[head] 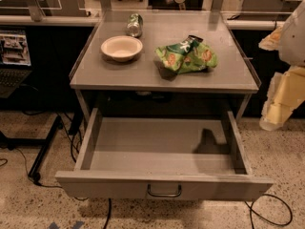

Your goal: Place green rice chip bag into top drawer

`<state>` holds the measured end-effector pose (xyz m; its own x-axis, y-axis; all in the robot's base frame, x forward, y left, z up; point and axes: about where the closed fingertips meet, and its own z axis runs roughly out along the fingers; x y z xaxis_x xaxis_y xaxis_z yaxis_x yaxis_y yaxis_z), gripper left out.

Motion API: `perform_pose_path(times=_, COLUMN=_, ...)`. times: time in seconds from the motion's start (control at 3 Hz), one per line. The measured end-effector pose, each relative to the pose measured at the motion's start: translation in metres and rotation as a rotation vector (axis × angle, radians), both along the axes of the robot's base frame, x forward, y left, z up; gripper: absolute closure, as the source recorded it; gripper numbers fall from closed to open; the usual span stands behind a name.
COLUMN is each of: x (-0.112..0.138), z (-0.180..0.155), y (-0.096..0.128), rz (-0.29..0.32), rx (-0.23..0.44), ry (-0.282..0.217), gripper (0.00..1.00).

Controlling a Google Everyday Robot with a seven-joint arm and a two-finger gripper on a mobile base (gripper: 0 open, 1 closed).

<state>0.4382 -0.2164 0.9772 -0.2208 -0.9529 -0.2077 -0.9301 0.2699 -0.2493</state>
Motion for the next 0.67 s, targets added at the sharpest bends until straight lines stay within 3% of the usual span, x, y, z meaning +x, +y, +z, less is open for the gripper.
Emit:
perform_pose_path(times=0.33, x=0.001, z=-0.001, y=0.001, rz=-0.008, rx=0.011, ry=-0.005, gripper=0.0)
perform_pose_path(times=0.67, x=0.015, z=-0.01, y=0.006, rz=-0.102, rx=0.136, ry=-0.063, gripper=0.0)
